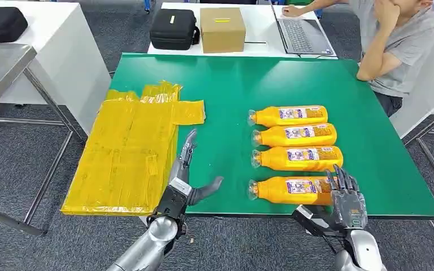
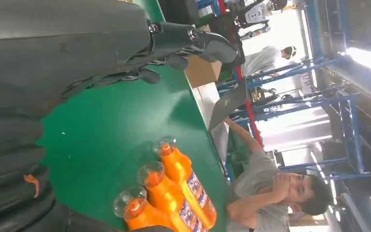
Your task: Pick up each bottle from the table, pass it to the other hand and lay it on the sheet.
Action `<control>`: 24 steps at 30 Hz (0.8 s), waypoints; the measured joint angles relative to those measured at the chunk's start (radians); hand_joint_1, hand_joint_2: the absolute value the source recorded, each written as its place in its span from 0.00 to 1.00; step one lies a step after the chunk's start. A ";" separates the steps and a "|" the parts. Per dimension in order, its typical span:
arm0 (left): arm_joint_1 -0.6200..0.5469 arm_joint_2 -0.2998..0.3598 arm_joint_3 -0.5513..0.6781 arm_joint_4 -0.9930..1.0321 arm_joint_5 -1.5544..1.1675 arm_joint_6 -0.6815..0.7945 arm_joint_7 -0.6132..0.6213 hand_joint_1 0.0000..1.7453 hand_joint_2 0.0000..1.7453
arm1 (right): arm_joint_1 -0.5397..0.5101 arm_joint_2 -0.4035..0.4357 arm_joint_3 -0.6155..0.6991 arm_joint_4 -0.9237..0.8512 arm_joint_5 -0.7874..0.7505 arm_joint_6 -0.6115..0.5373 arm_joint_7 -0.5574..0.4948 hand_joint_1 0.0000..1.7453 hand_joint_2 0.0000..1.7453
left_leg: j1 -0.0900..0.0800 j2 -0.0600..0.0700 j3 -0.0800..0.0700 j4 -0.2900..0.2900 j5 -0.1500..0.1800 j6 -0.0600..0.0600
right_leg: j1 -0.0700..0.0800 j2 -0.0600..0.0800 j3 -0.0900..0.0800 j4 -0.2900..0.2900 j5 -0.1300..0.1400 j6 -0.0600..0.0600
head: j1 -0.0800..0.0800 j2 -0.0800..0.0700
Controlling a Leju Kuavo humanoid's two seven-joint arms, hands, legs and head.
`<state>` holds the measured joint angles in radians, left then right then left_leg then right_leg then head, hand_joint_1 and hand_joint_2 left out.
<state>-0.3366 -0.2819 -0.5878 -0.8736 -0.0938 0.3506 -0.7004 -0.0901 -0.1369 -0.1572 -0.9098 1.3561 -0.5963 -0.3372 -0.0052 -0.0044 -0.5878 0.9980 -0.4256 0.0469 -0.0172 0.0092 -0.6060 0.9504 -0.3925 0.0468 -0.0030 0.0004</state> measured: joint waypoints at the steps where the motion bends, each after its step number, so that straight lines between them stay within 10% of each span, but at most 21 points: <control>1: 0.000 0.000 -0.003 -0.001 0.002 0.000 0.000 0.00 1.00 | -0.005 -0.003 0.001 0.005 0.000 0.004 -0.002 0.00 1.00 | 0.000 0.000 0.001 0.000 0.000 0.000 | 0.000 0.000 0.001 0.000 0.000 0.000 | 0.000 0.000; 4: -0.001 0.000 -0.009 -0.001 0.012 0.000 0.000 0.00 1.00 | -0.015 -0.010 0.003 0.023 0.001 0.025 -0.002 0.01 1.00 | 0.000 0.000 0.002 0.000 0.001 0.000 | 0.000 0.000 0.004 0.000 0.001 0.000 | 0.000 0.000; 5: -0.002 0.000 -0.010 -0.001 0.016 0.000 0.000 0.00 1.00 | -0.019 -0.011 0.007 0.028 0.003 0.035 -0.003 0.98 1.00 | 0.000 0.000 0.003 0.000 0.002 0.000 | 0.000 0.000 0.004 -0.001 0.001 0.000 | 0.000 0.000; 24: -0.036 -0.010 -0.049 0.000 0.045 -0.047 0.000 0.00 1.00 | -0.045 -0.082 0.031 0.047 -0.037 0.278 -0.050 1.00 1.00 | 0.000 -0.004 0.012 0.000 0.004 0.004 | 0.000 -0.002 0.016 -0.005 0.001 0.004 | 0.000 0.000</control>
<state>-0.3724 -0.2918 -0.6371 -0.8732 -0.0492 0.3040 -0.7004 -0.1346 -0.2186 -0.1263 -0.8625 1.3192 -0.3182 -0.3872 -0.0052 -0.0082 -0.5761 0.9983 -0.4219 0.0505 -0.0169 0.0074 -0.5904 0.9452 -0.3918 0.0506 -0.0030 0.0004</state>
